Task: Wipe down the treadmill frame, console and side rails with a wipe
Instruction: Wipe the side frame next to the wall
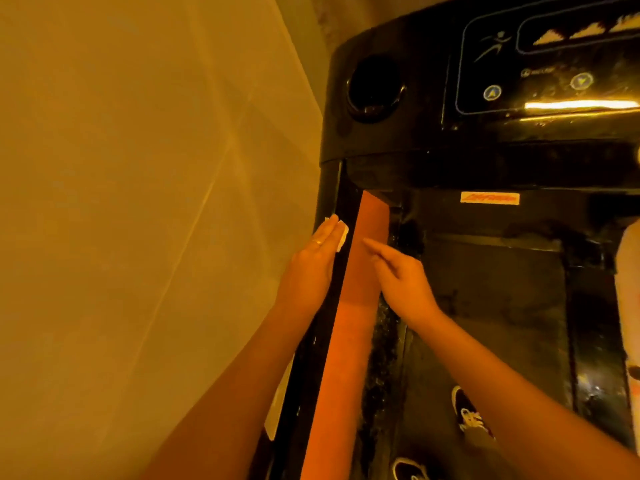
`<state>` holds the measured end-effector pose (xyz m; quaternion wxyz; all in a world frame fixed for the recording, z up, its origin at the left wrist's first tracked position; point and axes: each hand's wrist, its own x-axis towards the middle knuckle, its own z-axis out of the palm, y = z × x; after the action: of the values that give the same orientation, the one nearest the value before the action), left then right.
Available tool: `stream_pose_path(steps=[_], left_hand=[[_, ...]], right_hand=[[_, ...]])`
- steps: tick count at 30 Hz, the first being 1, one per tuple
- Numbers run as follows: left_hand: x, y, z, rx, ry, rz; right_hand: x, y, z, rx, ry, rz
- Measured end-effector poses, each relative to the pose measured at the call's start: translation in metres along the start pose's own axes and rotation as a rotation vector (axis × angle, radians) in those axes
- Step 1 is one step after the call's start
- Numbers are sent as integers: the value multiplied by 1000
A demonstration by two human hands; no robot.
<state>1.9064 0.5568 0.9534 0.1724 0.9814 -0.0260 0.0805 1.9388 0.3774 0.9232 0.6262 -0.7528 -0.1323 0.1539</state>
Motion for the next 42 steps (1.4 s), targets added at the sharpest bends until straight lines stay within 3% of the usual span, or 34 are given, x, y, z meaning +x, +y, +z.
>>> stream_pose_path(steps=[5,10,15,22,27,32,42], left_hand=[[37,-8,3,-33,-12,-30],[38,-17,6,-127,37,-140],[25,-21,-5,-302,-167,-100],[-71,-15,-1,-289,-167,-306],[-88,0,17,-205,-6,-378],[-89,0,18,-177,51,-383],[-89,-2,21,-134,65,-385]], right_hand=[[20,5,16,193,36,-38],[39,8,36,349,-91,-44],[47,-1,52,364,-112,-49],[57,-3,74,202,36,-26],[80,-5,90,232,285,28],[101,-12,93,267,498,26],[104,-12,80,333,516,8]])
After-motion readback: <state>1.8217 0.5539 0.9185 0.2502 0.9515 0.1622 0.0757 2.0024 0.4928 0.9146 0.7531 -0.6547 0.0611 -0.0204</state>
